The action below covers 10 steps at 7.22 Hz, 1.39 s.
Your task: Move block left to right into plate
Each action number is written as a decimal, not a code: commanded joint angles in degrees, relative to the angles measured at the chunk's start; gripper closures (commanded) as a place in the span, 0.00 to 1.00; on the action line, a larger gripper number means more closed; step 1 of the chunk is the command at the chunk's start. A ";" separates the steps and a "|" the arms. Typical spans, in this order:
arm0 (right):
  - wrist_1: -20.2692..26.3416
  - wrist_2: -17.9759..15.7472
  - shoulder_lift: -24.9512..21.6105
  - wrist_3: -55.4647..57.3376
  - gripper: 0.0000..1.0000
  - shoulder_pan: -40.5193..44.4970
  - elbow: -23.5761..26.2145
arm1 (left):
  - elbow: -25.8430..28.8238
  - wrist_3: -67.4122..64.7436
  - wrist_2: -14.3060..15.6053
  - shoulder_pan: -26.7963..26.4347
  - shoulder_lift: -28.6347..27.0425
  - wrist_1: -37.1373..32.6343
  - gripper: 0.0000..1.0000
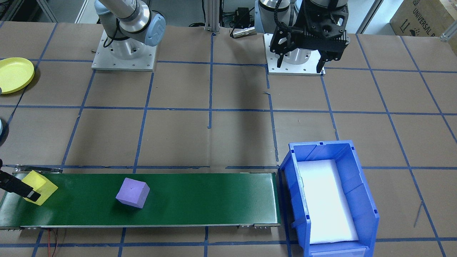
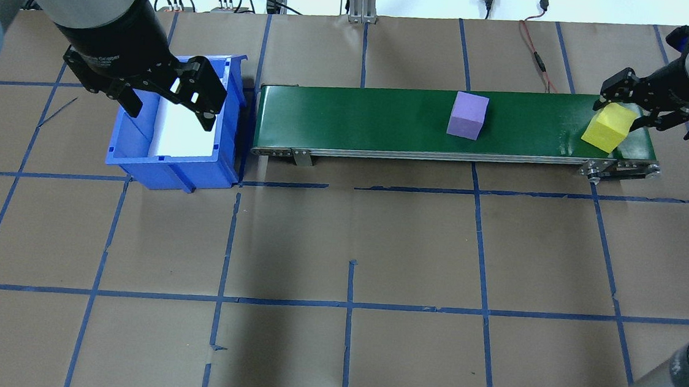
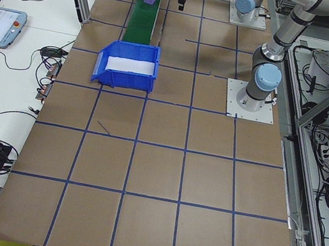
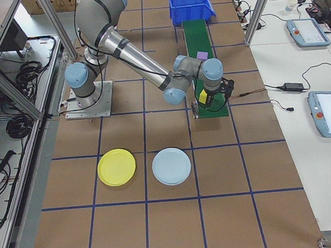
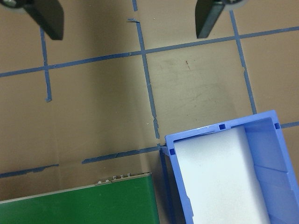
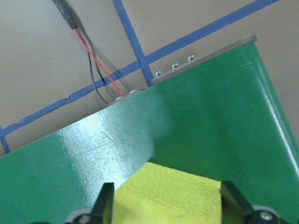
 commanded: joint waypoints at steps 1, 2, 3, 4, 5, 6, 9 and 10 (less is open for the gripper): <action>-0.73 -2.70 -1.04 -0.55 0.82 0.00 0.15 | 0.00 0.00 0.00 0.00 0.00 -0.08 0.00; 1.36 -8.72 -4.70 -3.17 0.83 0.00 0.94 | -0.09 0.00 0.00 0.00 0.00 -0.08 0.00; 7.12 -15.22 -7.35 -9.81 0.86 -0.35 1.12 | -0.09 0.00 0.00 0.00 0.00 -0.08 0.00; 8.14 -16.41 -9.99 -17.80 0.86 -5.75 1.73 | -0.09 0.00 0.00 0.00 0.00 -0.08 0.00; 9.28 -16.25 -12.62 -25.53 0.85 -14.07 5.04 | -0.09 0.00 0.00 0.00 0.00 -0.08 0.00; 11.03 -16.51 -15.96 -37.01 0.85 -23.63 11.60 | -0.09 0.00 0.00 0.00 0.00 -0.17 0.00; 7.98 -18.96 -17.92 -46.17 0.85 -43.20 21.32 | -0.09 0.00 0.00 0.00 0.09 -0.25 0.00; 8.49 -20.11 -17.84 -48.00 0.84 -47.24 21.68 | -0.09 0.00 0.00 0.00 0.09 -0.25 0.00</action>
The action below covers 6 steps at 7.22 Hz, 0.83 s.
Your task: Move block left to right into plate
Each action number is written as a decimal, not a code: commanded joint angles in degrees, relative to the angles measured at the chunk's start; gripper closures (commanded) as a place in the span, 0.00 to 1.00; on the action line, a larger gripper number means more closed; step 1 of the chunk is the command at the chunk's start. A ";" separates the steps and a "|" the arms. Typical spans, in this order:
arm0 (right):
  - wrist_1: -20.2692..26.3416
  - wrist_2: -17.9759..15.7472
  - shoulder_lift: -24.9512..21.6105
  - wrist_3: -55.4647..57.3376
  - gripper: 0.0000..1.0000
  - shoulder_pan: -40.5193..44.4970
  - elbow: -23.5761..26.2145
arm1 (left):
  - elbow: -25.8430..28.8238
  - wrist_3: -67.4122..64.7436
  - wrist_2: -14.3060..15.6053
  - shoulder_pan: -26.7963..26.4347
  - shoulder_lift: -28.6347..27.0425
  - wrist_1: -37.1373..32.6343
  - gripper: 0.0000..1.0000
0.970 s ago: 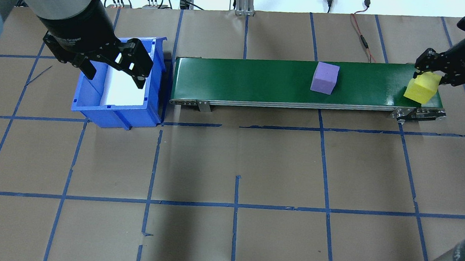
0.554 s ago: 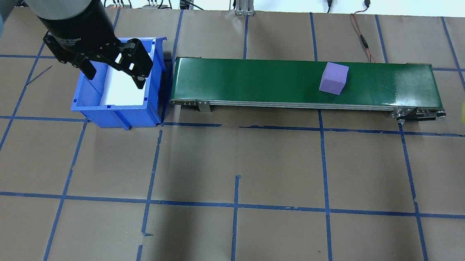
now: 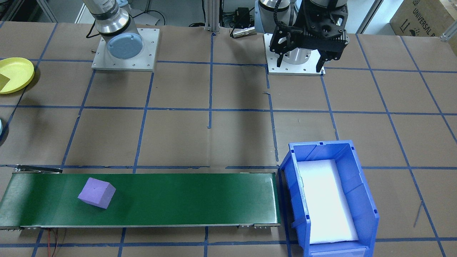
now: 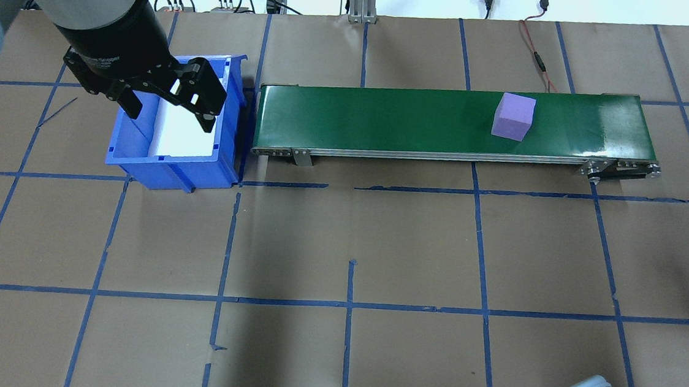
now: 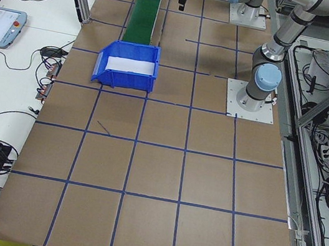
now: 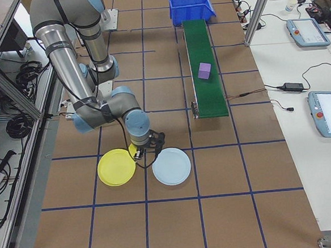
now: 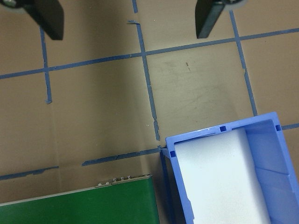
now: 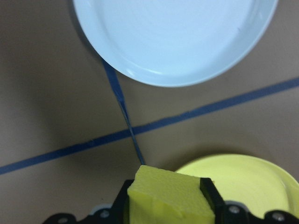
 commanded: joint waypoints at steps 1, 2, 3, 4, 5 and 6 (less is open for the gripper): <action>-0.68 -1.38 -0.08 -2.55 0.77 -8.76 1.74 | 0.00 0.00 0.00 0.00 0.00 0.00 0.00; -0.51 -1.63 0.36 -2.64 0.74 -10.71 2.18 | 0.00 0.00 0.00 0.00 0.00 0.00 0.00; -0.86 -2.68 0.97 -2.64 0.64 -10.82 2.18 | 0.00 0.00 0.00 0.00 0.00 0.00 0.00; -0.69 -1.91 1.24 -2.46 0.01 -10.82 2.27 | 0.00 0.00 0.00 0.00 0.00 0.00 0.00; -0.77 -2.16 1.16 -1.85 0.00 -10.82 2.10 | 0.00 0.00 0.00 0.00 0.00 0.00 0.00; -0.34 -1.99 1.07 -1.67 0.00 -10.64 1.83 | 0.00 0.00 0.00 0.00 0.00 0.00 0.00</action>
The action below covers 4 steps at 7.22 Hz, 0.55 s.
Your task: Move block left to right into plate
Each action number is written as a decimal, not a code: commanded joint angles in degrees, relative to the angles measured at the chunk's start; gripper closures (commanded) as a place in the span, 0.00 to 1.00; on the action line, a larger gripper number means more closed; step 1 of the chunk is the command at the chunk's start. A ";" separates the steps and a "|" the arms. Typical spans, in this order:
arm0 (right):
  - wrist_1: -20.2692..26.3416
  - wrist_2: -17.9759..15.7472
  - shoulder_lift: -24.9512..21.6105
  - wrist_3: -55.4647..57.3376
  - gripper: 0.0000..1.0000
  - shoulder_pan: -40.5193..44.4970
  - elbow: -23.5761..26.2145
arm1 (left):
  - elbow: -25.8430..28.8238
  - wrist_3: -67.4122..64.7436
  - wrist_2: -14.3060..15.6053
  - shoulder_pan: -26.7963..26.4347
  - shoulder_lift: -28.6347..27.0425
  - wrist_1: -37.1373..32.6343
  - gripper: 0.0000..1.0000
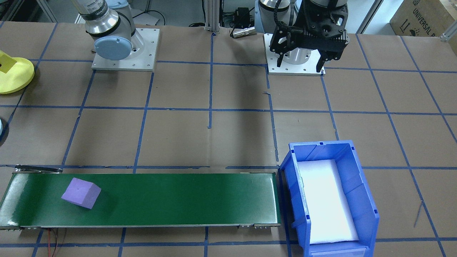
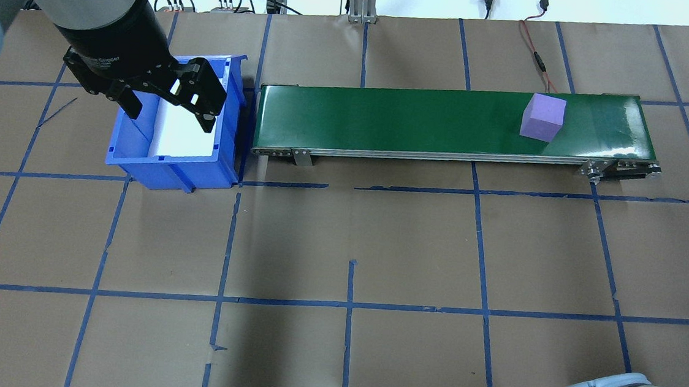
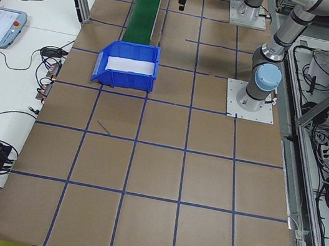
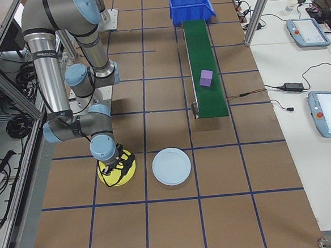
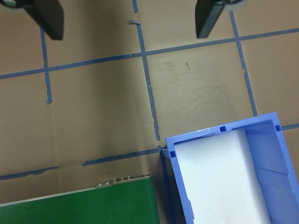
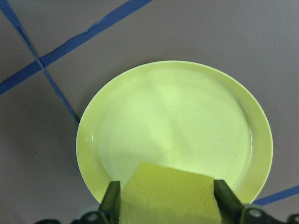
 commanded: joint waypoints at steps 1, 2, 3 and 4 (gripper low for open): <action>-0.29 0.09 -0.72 1.15 0.00 2.35 -0.85 | 0.00 0.00 0.00 0.00 0.00 0.00 0.00; -0.47 -0.52 -0.82 6.21 0.00 10.81 -4.86 | 0.00 0.00 0.00 0.00 0.00 -0.09 0.00; -0.21 -0.52 -0.73 11.65 0.00 21.34 -9.94 | 0.00 0.00 0.00 0.00 0.00 -0.09 0.00; 0.75 0.26 -0.82 18.06 0.00 28.14 -12.87 | 0.00 0.00 0.00 0.00 0.08 -0.17 0.00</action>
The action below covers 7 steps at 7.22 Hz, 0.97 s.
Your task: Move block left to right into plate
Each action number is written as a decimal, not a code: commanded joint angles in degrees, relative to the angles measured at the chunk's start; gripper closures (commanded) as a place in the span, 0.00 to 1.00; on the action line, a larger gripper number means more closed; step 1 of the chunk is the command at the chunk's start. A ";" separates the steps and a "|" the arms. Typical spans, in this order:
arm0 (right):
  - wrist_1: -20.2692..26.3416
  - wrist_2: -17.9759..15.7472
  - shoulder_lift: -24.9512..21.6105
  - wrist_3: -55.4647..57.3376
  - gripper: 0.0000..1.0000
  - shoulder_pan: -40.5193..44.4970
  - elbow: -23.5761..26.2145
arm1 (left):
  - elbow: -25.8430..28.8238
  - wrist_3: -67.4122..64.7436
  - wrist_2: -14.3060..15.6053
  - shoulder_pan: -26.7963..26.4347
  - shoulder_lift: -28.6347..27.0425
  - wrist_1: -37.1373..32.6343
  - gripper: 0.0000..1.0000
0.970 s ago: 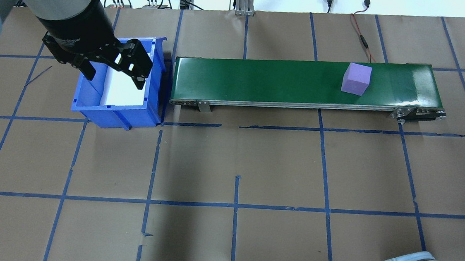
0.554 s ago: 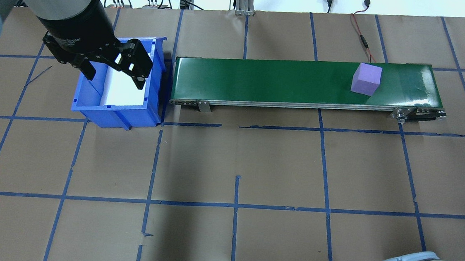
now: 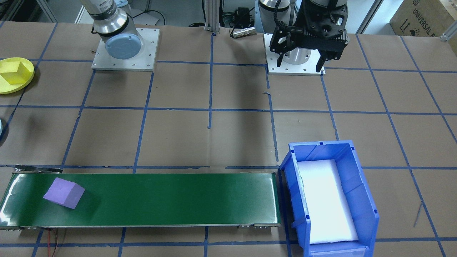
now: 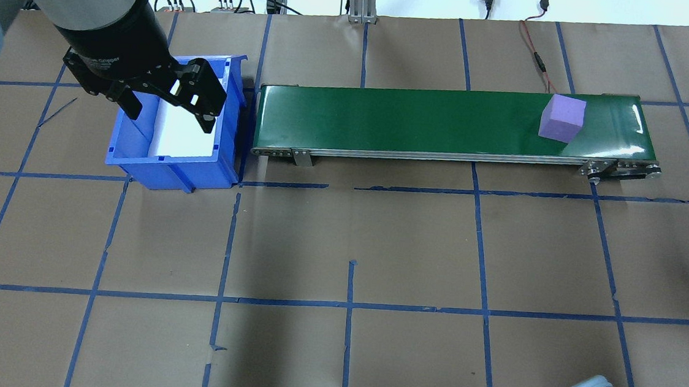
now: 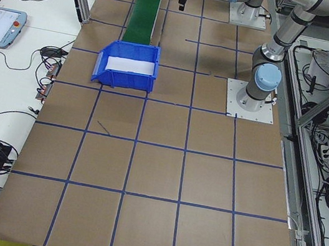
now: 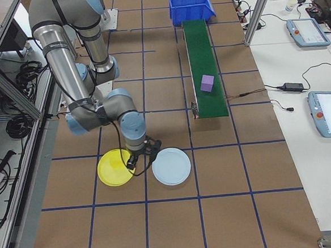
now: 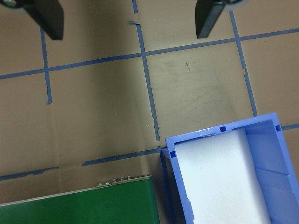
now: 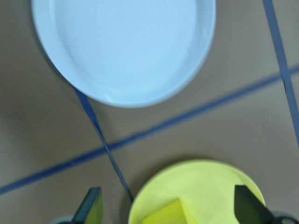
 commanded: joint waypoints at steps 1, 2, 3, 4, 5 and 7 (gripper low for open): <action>0.18 1.75 0.37 11.15 0.00 16.68 -8.51 | 0.00 0.00 0.09 0.00 0.08 -0.07 0.00; 0.70 3.94 2.55 16.50 0.00 20.58 -12.99 | 0.00 0.00 0.00 0.00 0.08 -0.07 0.00; 1.14 6.92 6.57 20.47 0.00 23.31 -15.30 | -0.09 0.00 0.00 0.00 0.08 -0.16 0.00; 1.23 10.78 8.70 26.51 0.00 25.60 -15.93 | -0.09 0.00 0.00 -0.09 0.08 -0.16 0.00; 0.97 13.60 9.42 30.40 0.00 29.37 -16.11 | -0.09 0.00 0.09 -0.09 -0.01 -0.16 0.00; -0.96 19.50 12.48 38.43 0.00 33.96 -16.29 | -0.17 0.00 0.00 -0.09 0.08 -0.25 0.00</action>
